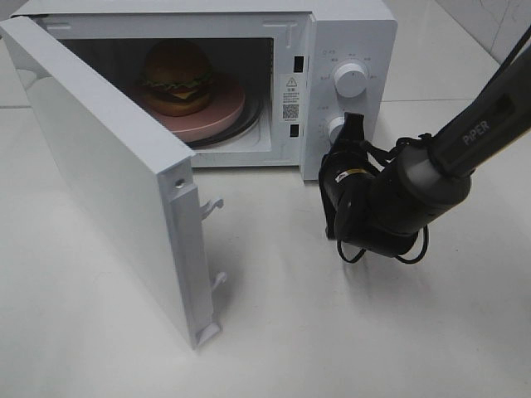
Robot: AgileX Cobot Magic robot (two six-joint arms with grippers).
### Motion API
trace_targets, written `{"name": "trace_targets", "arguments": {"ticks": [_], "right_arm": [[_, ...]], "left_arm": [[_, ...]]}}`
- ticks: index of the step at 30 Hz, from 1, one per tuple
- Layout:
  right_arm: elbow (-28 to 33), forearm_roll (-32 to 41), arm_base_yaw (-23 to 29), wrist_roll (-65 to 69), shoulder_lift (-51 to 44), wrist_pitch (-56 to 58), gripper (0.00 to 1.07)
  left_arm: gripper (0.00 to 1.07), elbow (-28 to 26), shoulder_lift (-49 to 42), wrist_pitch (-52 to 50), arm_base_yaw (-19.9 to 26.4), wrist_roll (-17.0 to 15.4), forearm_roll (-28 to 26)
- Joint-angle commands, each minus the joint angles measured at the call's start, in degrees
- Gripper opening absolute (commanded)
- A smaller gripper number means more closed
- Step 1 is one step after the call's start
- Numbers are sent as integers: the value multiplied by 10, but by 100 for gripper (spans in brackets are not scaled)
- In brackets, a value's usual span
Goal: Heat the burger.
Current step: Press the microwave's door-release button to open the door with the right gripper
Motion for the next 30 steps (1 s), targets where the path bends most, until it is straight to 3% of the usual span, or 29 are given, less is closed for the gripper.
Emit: {"name": "trace_targets", "arguments": {"ticks": [1, 30], "right_arm": [[-26, -64, -17, -7, -17, -70, 0], [78, -135, -17, -38, -106, 70, 0]], "left_arm": [[100, 2, -3, -7, 2, -3, -4], [100, 2, -3, -7, 2, -3, -4]]}}
